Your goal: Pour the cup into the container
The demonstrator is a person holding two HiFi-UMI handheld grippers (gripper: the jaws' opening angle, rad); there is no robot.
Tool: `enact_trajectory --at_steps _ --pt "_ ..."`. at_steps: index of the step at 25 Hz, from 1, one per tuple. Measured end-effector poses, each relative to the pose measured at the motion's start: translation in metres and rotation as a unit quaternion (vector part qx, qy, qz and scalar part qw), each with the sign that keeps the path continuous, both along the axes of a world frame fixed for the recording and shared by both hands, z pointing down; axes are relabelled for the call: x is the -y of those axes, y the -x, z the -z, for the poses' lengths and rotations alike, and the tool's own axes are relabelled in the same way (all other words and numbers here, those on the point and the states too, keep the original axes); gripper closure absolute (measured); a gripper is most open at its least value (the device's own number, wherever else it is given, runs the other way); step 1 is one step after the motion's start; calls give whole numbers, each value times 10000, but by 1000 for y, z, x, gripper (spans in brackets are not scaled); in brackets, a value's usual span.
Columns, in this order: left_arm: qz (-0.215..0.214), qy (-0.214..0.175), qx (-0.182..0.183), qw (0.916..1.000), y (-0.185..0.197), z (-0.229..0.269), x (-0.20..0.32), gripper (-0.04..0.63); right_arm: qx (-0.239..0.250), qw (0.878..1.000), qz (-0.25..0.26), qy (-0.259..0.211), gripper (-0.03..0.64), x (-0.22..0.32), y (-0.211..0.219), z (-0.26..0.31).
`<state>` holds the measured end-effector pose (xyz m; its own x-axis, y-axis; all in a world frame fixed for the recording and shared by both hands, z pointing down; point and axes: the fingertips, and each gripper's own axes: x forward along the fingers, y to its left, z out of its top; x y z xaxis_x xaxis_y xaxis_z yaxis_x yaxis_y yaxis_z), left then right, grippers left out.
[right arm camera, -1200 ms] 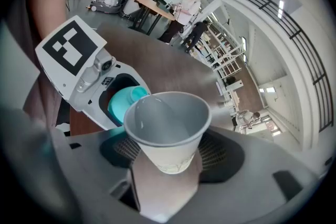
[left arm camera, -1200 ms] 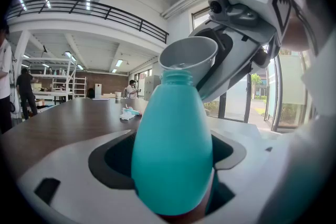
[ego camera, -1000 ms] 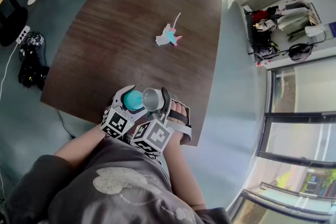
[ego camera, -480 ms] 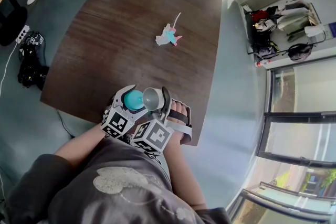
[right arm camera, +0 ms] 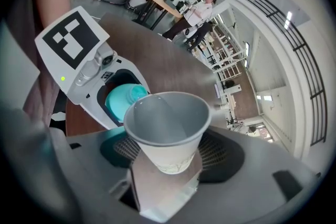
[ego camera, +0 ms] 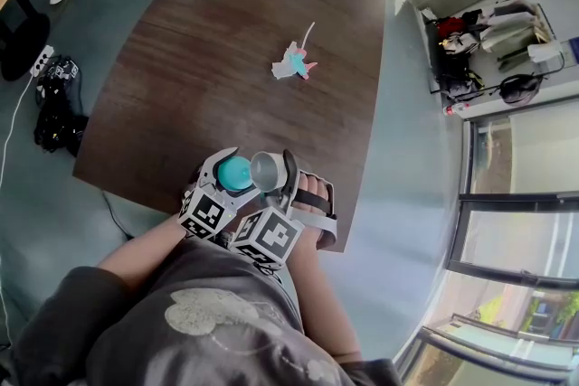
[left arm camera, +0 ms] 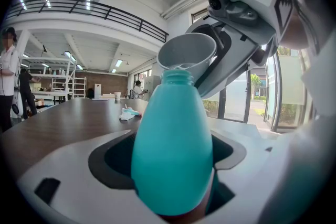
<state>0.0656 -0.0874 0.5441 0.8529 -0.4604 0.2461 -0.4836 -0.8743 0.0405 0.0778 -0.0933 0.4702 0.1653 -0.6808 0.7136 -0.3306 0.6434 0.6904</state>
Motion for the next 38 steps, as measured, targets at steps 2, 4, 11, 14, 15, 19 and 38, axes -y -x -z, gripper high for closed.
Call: enact_trajectory --at_steps 2,4,11,14,15,19,38 --pt "1 -5 1 10000 0 0 0 187 -30 10000 13 3 308 -1 -1 0" --pt "0 -7 2 10000 0 -1 -1 187 -70 10000 32 12 308 -1 -1 -1" --pt "5 -15 -5 10000 0 0 -1 187 -163 9998 121 2 310 -1 0 1" --pt "3 -1 -1 10000 1 -2 -1 187 -189 9997 140 -5 310 0 1 1" --pt "4 2 0 10000 1 -2 -1 187 -196 9997 144 -6 310 0 1 1" --pt "3 0 -15 10000 1 -2 -1 187 -234 9996 163 -12 310 0 2 3" --pt "-6 -21 -20 10000 1 -1 -1 187 171 9997 3 169 310 -3 4 -5"
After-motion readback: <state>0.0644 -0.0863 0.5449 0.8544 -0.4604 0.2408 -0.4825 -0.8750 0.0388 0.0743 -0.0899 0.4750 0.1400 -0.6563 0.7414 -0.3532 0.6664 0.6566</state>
